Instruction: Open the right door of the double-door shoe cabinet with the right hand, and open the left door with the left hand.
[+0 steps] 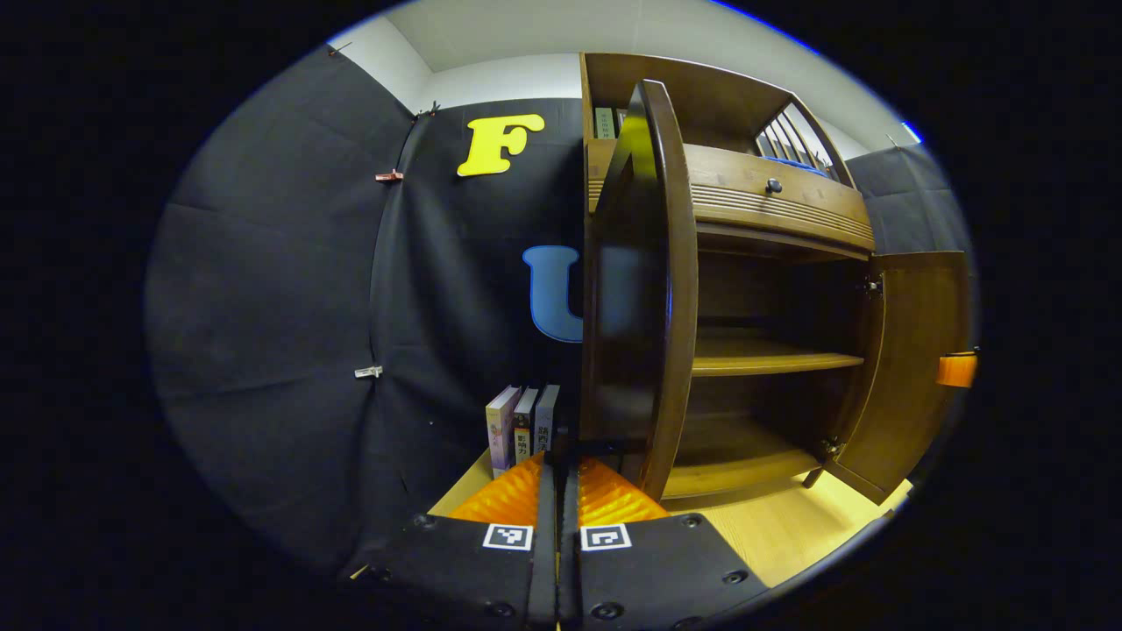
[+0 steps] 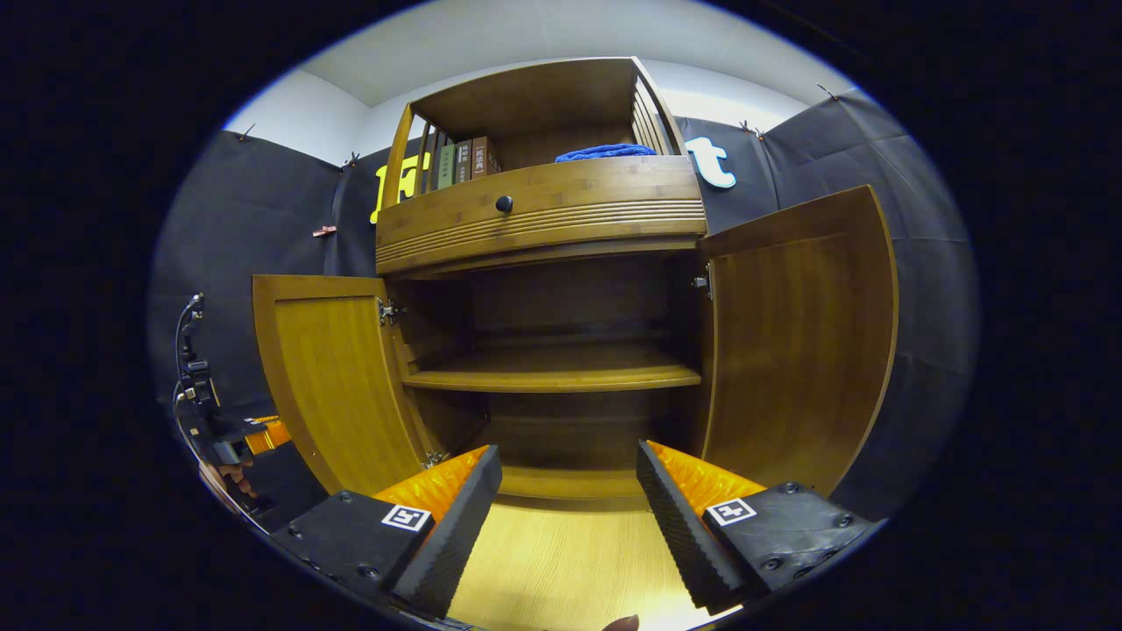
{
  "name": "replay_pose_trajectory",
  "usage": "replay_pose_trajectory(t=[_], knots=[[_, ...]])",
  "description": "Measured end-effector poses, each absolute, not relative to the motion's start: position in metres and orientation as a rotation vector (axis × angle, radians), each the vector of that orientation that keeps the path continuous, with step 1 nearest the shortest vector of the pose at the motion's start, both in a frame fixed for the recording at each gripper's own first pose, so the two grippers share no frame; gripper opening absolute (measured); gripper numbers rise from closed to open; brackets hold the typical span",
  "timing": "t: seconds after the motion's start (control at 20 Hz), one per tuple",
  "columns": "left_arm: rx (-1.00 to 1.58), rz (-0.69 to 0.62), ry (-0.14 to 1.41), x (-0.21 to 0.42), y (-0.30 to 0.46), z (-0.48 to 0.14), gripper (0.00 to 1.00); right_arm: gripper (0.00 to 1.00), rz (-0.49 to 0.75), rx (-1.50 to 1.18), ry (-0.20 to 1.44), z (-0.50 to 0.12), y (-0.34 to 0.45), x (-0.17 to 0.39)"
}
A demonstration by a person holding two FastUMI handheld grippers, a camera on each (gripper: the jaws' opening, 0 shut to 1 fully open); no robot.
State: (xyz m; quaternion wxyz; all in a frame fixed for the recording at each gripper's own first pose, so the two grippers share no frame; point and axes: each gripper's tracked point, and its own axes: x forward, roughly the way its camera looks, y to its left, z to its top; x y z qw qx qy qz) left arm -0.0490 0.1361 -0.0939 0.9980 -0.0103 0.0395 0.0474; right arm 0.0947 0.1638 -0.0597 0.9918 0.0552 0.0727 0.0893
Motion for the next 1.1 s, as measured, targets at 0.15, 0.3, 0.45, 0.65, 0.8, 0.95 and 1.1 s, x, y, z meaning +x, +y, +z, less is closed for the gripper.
replay_pose_trajectory(t=[0.15, 0.3, 0.45, 0.65, 0.8, 0.95, 1.1], knots=[[-0.010, 0.116, 0.071, -0.056, 0.139, -0.092, 0.06, 1.00, 0.179, 0.115, 0.143, -0.058, 0.162, 0.096], [0.038, 0.123, 0.046, -0.071, 0.138, -0.086, 0.06, 0.98, 0.184, 0.122, 0.138, -0.056, 0.165, 0.098], [0.073, 0.114, 0.032, -0.085, 0.131, -0.080, 0.07, 0.98, 0.190, 0.119, 0.136, -0.055, 0.169, 0.103], [0.049, 0.098, 0.058, -0.104, 0.113, -0.089, 0.23, 0.98, 0.201, 0.101, 0.127, -0.053, 0.172, 0.106], [0.041, 0.052, 0.037, -0.116, 0.091, -0.089, 0.60, 0.98, 0.210, 0.072, 0.119, -0.053, 0.173, 0.107], [0.031, 0.031, 0.029, -0.117, 0.077, -0.085, 0.98, 1.00, 0.211, 0.072, 0.114, -0.050, 0.174, 0.109], [0.001, 0.006, 0.032, -0.115, 0.059, -0.083, 0.94, 0.98, 0.201, 0.068, 0.104, -0.048, 0.173, 0.108]])
